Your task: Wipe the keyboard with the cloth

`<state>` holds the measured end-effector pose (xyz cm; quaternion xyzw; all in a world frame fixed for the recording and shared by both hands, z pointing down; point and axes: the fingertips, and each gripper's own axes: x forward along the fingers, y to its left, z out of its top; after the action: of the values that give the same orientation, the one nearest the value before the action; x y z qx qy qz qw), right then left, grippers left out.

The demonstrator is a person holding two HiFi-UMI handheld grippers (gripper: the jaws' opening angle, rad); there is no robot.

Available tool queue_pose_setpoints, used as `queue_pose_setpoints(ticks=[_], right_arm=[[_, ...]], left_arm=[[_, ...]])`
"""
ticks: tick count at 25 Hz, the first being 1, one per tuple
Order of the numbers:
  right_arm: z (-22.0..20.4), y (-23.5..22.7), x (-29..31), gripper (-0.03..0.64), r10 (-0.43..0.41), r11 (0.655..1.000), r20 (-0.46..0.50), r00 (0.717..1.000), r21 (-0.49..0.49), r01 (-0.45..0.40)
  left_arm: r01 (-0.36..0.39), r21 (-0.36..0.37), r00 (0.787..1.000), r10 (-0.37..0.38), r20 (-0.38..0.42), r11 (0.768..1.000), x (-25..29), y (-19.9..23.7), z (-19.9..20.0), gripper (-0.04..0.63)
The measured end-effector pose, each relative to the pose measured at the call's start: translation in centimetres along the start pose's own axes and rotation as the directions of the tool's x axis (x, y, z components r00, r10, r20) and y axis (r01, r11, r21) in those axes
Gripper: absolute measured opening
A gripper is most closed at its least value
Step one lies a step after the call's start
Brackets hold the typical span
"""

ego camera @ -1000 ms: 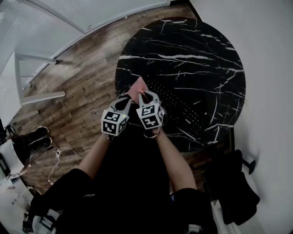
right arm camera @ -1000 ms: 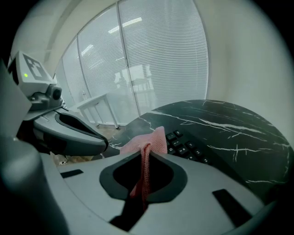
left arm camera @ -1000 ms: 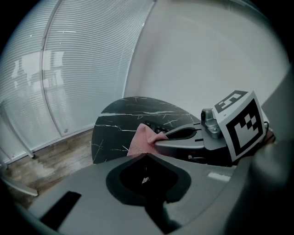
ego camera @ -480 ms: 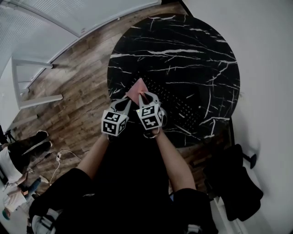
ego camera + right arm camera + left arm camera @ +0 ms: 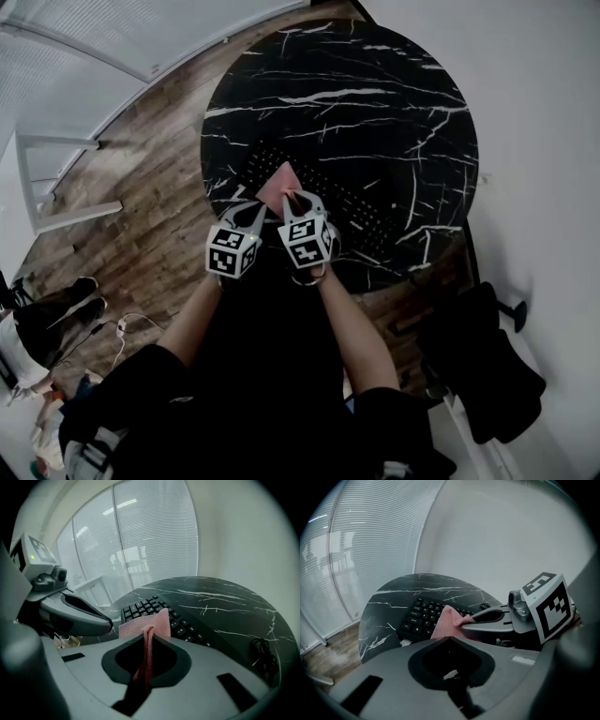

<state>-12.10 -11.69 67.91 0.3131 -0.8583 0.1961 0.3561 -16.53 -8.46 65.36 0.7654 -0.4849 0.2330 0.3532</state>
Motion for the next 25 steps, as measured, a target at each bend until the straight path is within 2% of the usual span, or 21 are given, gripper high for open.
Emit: queue_pose_setpoints(ticks=[25], right_arm=[[-6.3, -4.1, -6.5, 0.015, -0.055, 0.997, -0.007, 0.998, 0.052, 0.055]], left_arm=[[0.070, 0.068, 0.997, -0.068, -0.031, 0.995, 3.4, -8.4, -0.9, 0.000]])
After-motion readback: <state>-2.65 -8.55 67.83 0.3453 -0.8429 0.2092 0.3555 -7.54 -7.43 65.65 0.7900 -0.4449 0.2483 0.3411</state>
